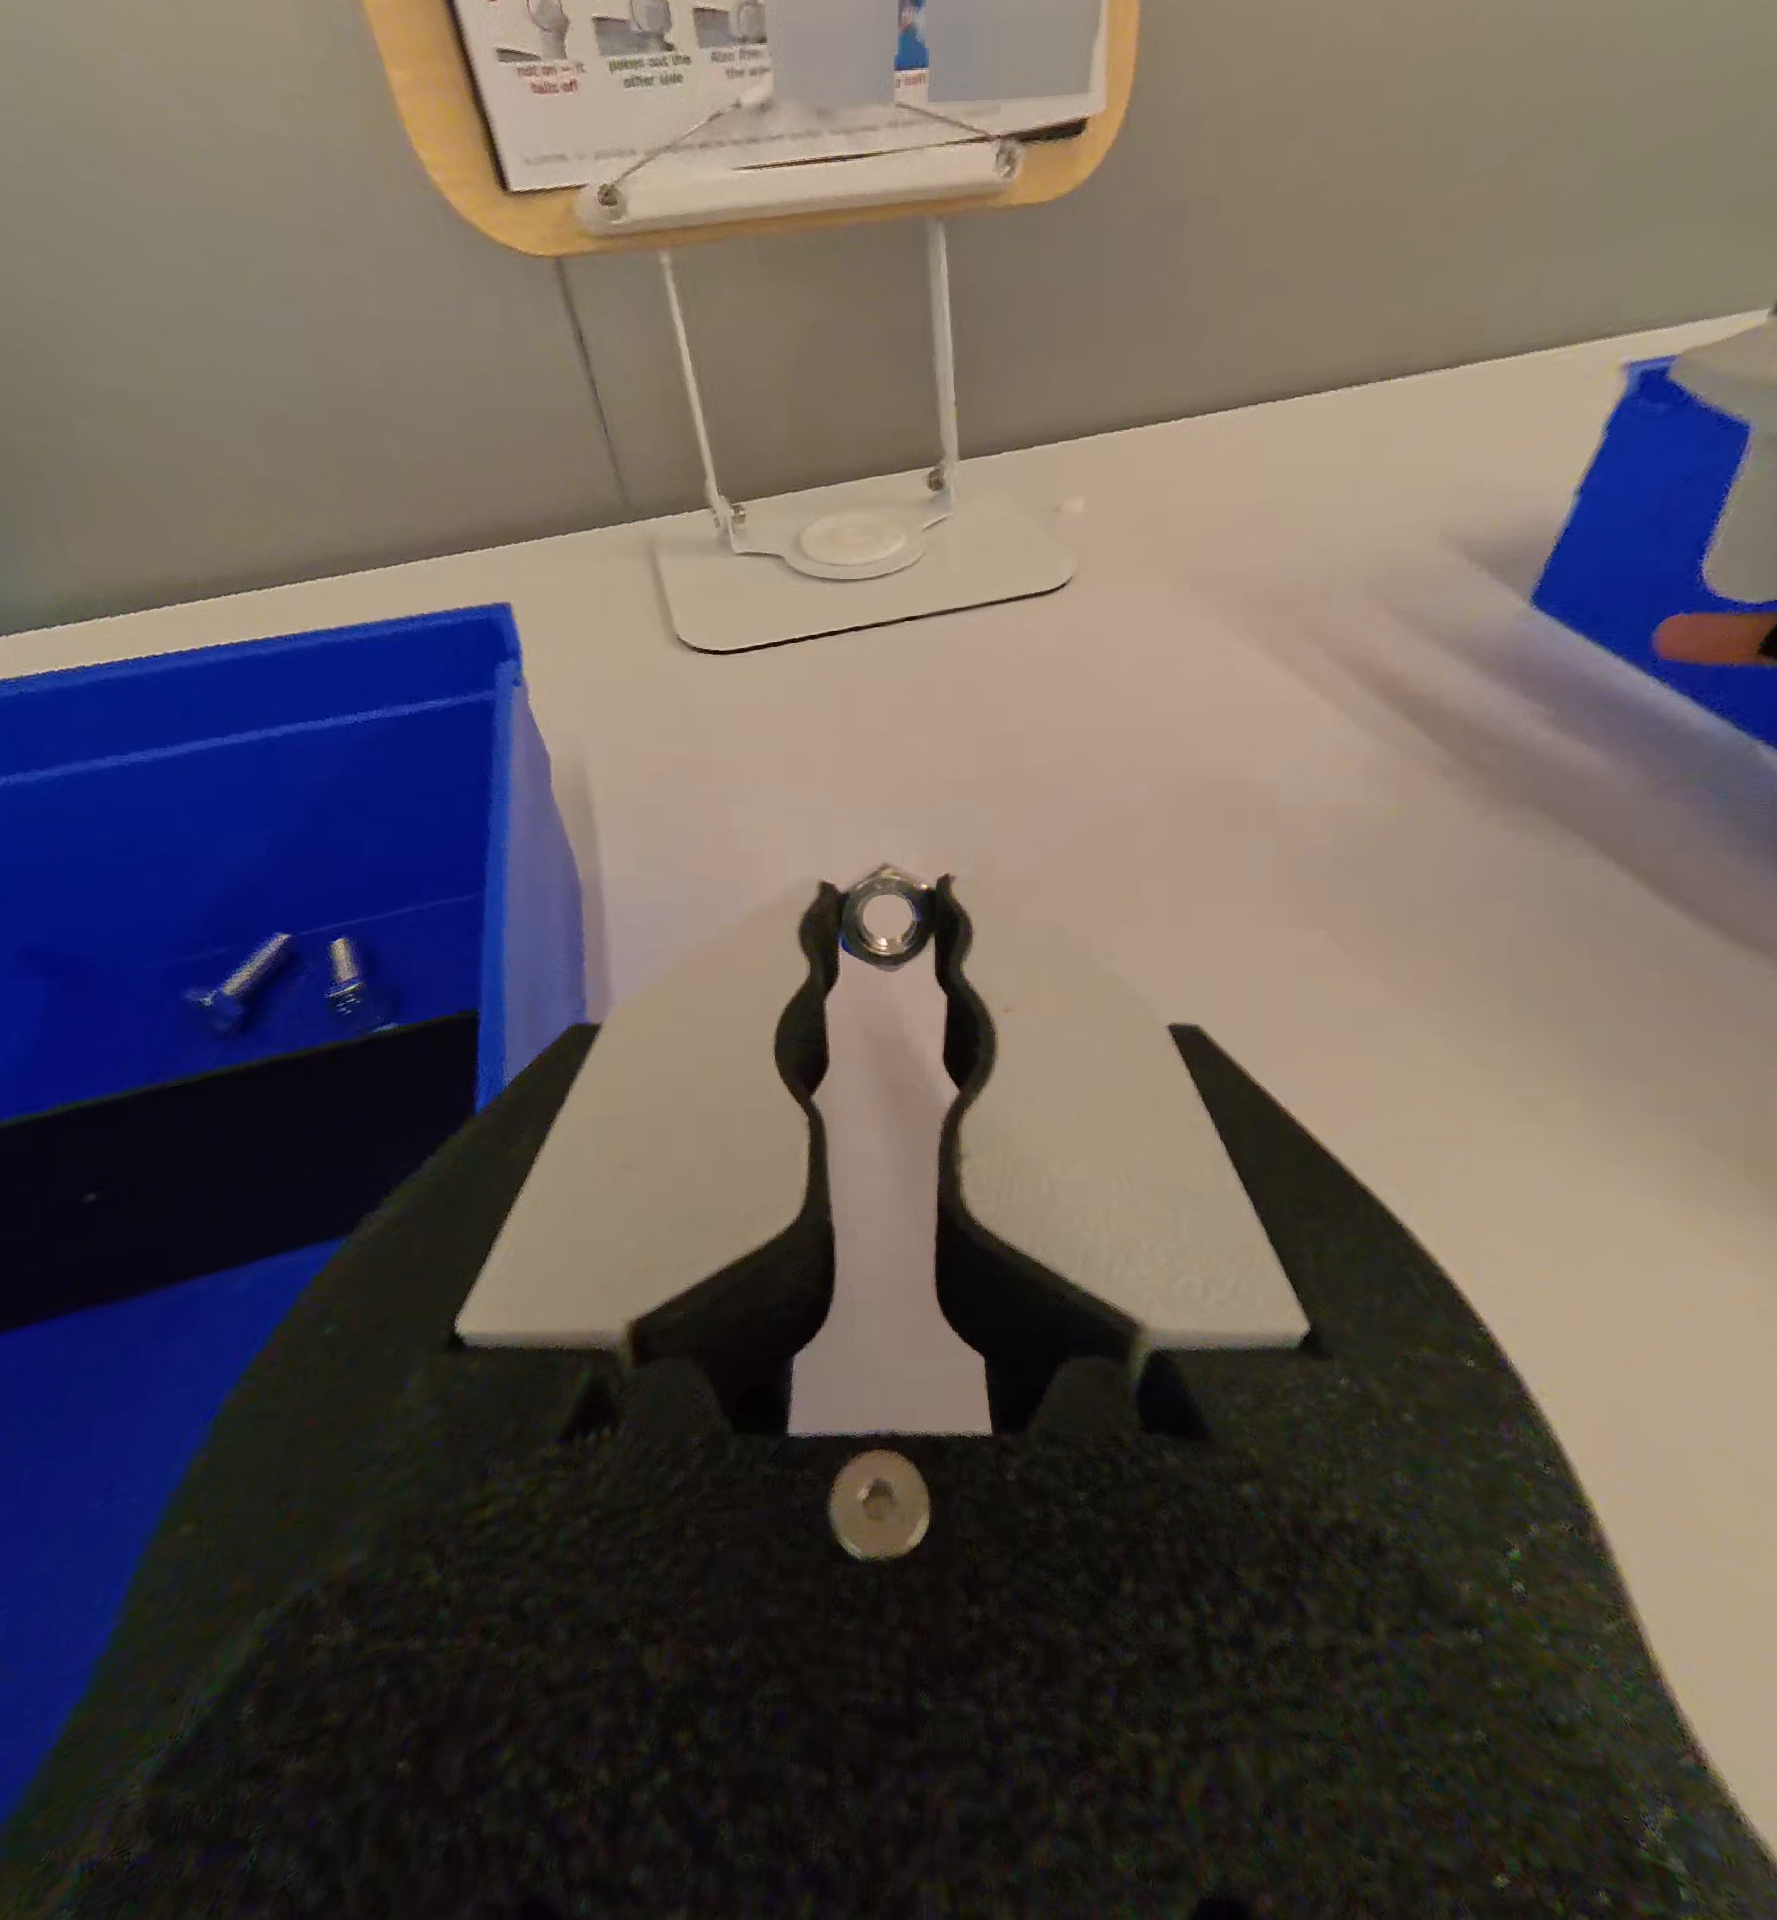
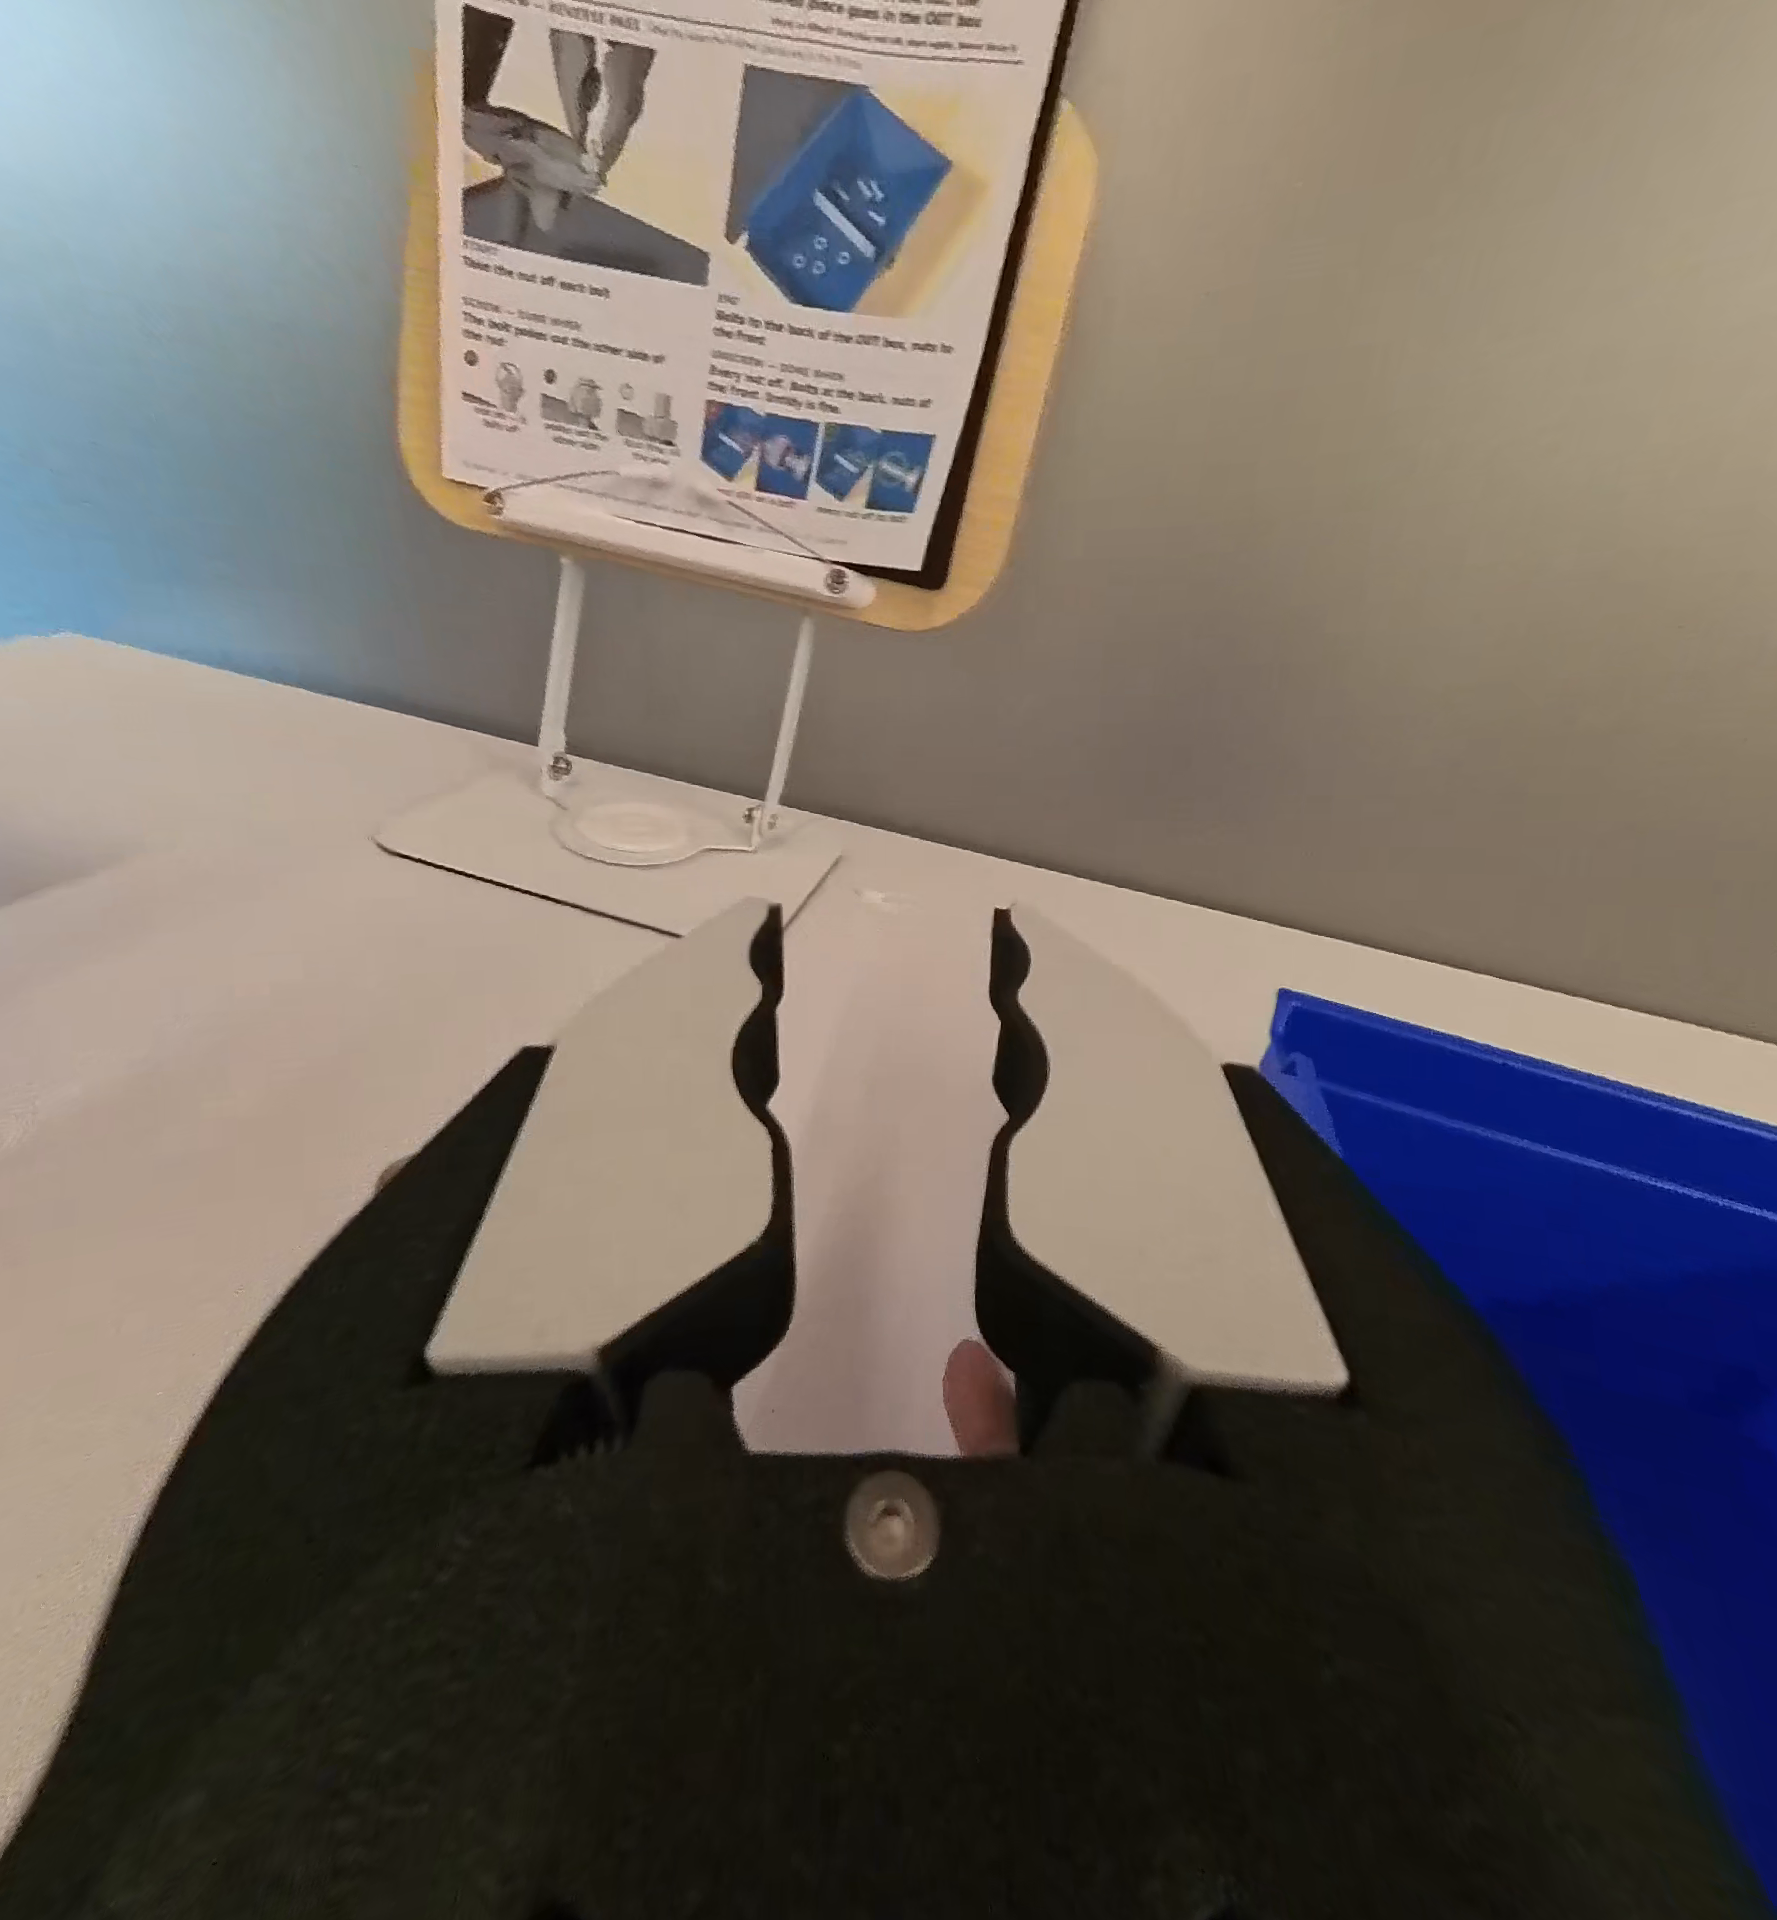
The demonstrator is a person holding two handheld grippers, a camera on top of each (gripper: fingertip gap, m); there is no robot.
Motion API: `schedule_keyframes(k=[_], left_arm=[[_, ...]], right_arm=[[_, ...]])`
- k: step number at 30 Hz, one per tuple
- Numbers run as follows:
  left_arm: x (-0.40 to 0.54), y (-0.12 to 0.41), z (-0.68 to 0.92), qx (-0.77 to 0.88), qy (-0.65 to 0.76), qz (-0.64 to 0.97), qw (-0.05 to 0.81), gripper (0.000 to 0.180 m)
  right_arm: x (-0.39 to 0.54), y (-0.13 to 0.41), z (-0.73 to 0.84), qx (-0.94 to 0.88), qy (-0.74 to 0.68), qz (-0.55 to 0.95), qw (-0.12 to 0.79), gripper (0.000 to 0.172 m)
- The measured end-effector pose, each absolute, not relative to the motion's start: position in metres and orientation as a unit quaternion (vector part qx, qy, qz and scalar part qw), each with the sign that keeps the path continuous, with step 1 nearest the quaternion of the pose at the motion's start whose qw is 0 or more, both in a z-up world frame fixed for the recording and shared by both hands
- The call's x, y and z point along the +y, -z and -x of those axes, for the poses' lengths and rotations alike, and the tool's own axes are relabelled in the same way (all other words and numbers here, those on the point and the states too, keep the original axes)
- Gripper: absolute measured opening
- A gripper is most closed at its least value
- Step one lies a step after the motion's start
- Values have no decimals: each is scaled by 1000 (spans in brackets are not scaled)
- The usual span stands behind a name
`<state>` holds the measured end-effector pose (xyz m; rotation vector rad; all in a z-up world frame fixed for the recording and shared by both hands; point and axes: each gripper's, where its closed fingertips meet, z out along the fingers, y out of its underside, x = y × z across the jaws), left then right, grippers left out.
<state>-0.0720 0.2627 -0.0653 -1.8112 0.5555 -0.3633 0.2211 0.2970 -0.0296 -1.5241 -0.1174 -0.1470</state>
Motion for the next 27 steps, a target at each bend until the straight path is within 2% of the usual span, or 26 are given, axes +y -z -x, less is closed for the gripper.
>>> schedule_keyframes(k=[6,11,16,21,27], left_arm=[[228,90,-3,401,234,752,468,16],[204,138,-49,531,226,741,344,17],[193,164,-58,582,244,736,246,17],[189,171,-60,596,258,729,218,17],[184,167,-63,590,285,719,232,33]], right_arm=[[288,48,-171,-130,-144,697,691,34],[276,76,-132,-217,-155,714,648,32],[274,90,-128,-230,-165,722,631,30],[277,93,-129,-221,-178,728,624,30],[276,96,-126,-232,-174,730,619,30]])
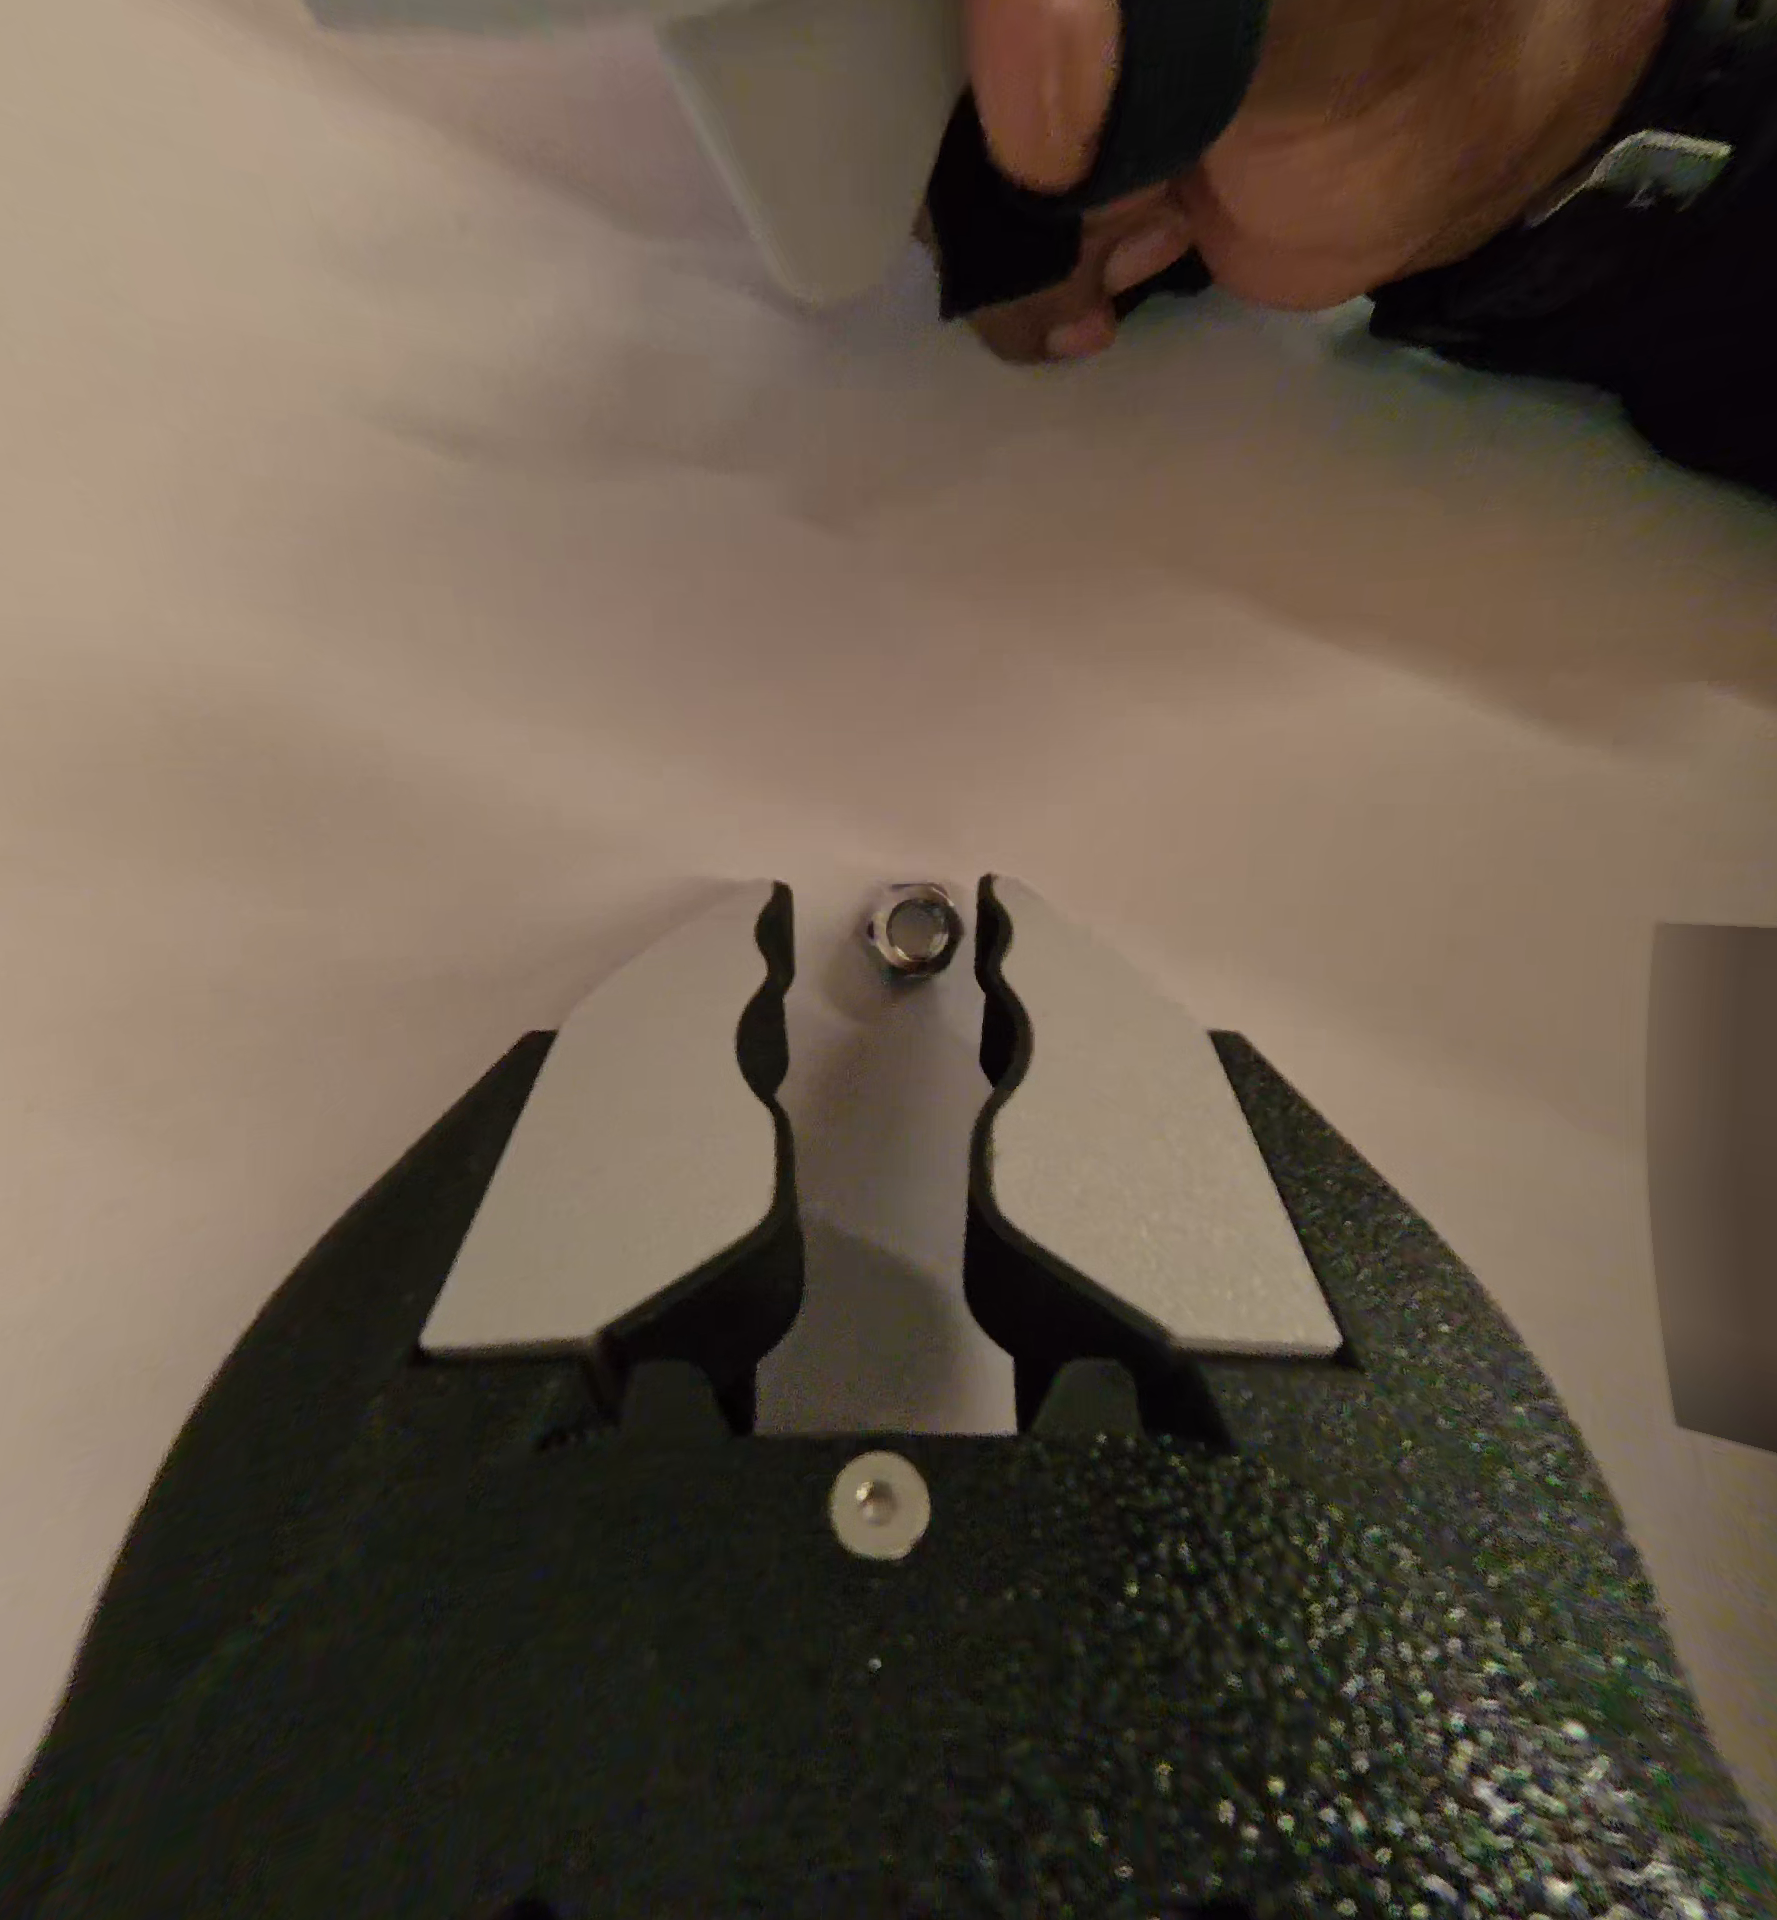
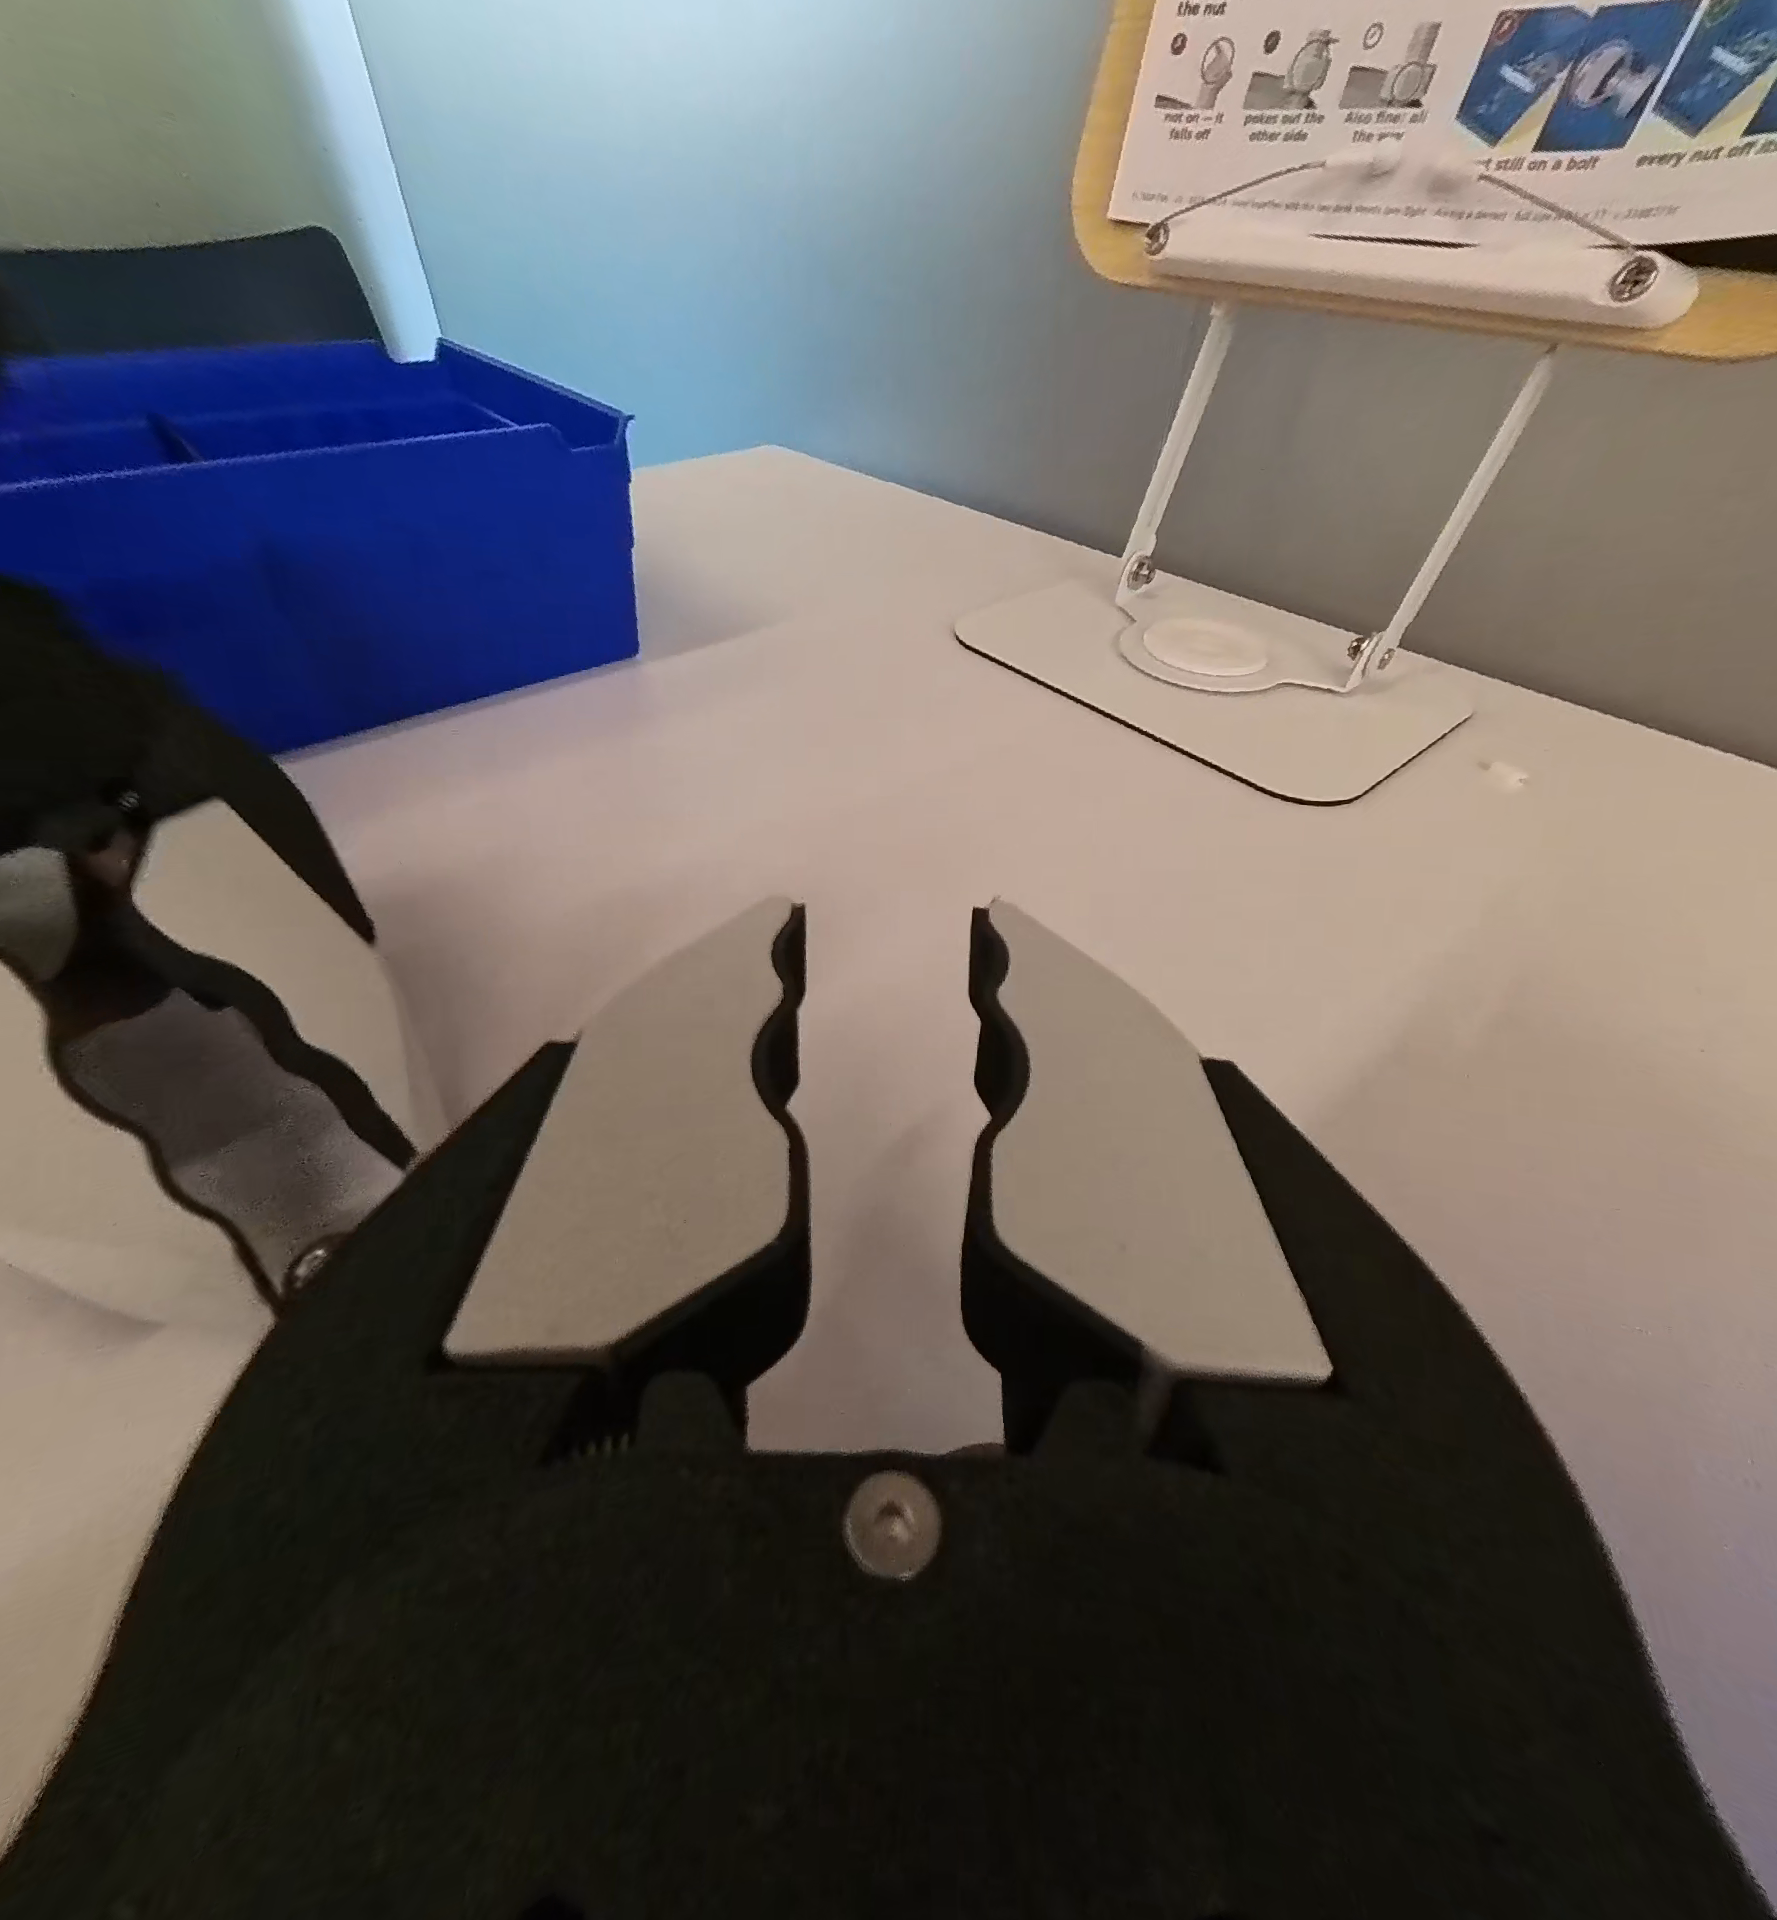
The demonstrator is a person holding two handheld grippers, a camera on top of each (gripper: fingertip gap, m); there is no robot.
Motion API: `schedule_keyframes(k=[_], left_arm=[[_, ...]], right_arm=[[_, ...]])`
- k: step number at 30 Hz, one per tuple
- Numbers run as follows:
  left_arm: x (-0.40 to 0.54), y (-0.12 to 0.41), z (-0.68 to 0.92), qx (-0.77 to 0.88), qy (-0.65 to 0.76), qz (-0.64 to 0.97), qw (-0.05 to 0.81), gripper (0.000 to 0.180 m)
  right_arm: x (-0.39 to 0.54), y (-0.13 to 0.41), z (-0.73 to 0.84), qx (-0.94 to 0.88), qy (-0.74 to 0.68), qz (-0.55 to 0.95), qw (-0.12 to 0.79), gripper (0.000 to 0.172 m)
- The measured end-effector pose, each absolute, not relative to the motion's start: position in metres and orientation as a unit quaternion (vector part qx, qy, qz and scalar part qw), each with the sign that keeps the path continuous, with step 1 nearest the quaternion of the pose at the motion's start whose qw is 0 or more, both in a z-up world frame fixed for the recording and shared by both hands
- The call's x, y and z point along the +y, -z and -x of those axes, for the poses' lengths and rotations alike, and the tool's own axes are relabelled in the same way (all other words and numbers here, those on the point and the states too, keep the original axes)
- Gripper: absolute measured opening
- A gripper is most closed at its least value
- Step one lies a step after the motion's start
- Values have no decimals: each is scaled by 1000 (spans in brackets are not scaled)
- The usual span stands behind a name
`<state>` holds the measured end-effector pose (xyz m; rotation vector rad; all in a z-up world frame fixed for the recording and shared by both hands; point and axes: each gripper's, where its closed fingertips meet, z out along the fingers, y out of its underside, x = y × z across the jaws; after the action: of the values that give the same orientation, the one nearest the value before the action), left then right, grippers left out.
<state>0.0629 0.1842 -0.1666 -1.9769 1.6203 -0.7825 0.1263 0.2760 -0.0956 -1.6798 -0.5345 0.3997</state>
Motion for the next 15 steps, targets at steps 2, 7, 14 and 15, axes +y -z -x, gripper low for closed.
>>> schedule_keyframes(k=[2,7,14,15], left_arm=[[184,149,-62,581,289,713,263,33],[194,54,-25,542,287,691,381,34],[328,14,130,448,74,794,404,26],[350,33,150,435,62,821,365,25]], right_arm=[[275,96,-125,-237,-170,729,619,30],[273,97,-123,-245,-165,730,617,30],[275,98,-124,-237,-175,735,611,30],[275,98,-125,-237,-176,735,611,30]])
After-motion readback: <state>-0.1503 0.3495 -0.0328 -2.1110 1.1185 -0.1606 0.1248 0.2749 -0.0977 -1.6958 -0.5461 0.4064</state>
